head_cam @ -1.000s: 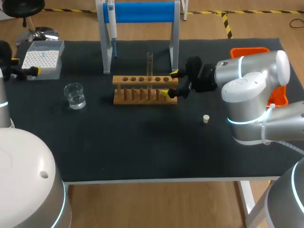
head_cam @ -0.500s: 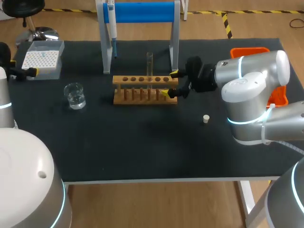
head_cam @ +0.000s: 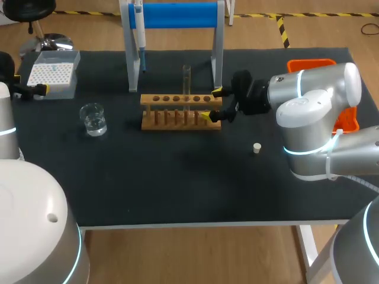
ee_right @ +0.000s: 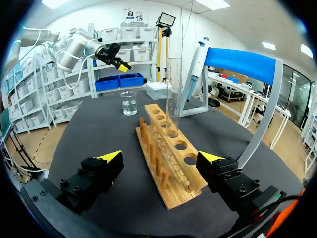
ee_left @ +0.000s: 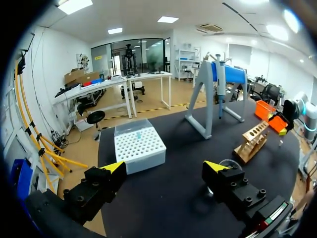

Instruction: Invert the test tube, pick up the pipette, mount the tip to pipette, aspirate from beaker and dispense into the tube, eject the tip, return the pipette, and cap with the stopper.

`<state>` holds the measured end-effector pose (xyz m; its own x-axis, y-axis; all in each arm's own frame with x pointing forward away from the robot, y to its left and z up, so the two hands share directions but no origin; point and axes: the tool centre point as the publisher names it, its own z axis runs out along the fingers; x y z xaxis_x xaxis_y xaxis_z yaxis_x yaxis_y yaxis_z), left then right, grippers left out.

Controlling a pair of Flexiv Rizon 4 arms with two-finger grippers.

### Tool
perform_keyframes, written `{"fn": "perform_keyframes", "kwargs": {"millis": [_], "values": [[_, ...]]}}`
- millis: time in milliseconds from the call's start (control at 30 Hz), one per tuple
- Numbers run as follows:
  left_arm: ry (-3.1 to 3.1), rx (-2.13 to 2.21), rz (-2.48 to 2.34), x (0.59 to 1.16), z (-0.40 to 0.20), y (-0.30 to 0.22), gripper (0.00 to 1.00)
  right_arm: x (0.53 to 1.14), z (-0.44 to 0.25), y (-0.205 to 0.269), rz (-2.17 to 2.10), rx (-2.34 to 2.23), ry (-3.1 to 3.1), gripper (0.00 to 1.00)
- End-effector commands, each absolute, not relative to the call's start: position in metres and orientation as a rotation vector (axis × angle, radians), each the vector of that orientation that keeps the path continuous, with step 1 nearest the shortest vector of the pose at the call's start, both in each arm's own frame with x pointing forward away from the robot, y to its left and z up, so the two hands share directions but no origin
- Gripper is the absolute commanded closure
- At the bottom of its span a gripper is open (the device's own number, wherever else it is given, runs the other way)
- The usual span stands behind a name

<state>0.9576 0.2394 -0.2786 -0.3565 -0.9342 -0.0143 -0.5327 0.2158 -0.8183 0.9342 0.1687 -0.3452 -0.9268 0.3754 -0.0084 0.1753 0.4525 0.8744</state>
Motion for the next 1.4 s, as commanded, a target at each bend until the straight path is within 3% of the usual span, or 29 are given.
{"fn": "perform_keyframes", "kwargs": {"millis": [33, 1400], "values": [[1.974, -1.353, -1.015, 0.958, -0.279, 0.239, 0.00, 0.934, -0.345, 0.168, 1.470, 0.481, 2.500, 0.00], [1.787, -1.494, -0.889, 1.074, -0.323, 0.260, 0.00, 0.934, -0.345, 0.168, 1.470, 0.481, 2.500, 0.00]]}}
